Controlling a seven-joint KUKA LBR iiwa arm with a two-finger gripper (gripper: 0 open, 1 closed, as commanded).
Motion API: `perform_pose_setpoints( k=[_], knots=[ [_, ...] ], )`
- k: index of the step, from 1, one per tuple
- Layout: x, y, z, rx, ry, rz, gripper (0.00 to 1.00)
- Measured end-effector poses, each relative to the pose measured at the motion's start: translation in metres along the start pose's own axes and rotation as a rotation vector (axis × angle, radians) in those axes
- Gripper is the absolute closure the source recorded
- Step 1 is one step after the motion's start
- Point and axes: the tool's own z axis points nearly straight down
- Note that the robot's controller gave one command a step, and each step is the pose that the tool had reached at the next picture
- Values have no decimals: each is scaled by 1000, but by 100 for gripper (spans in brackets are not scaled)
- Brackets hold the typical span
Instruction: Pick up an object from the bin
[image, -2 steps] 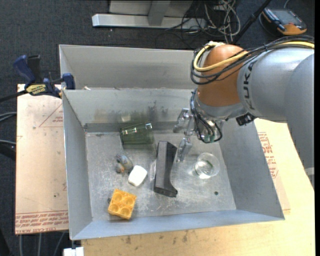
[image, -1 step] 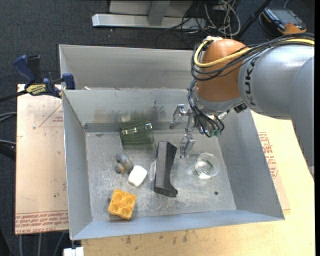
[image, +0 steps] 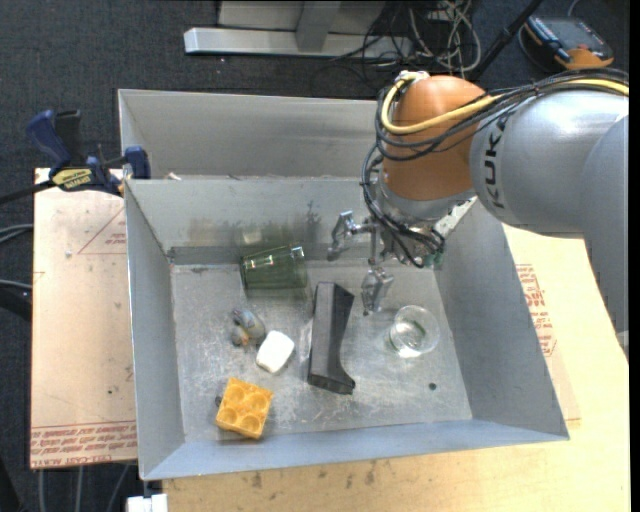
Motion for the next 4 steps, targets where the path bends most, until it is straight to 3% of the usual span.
perform_pose_setpoints(
  k=[1,2,3,4],
  knots=[
    [-5,10,-34,0,1,-95,0],
    [-4,32,-64,0,-1,-311,0],
    [-15,38,-46,-1,-1,-283,0],
    [1,88,-39,-1,2,-409,0]
  ],
)
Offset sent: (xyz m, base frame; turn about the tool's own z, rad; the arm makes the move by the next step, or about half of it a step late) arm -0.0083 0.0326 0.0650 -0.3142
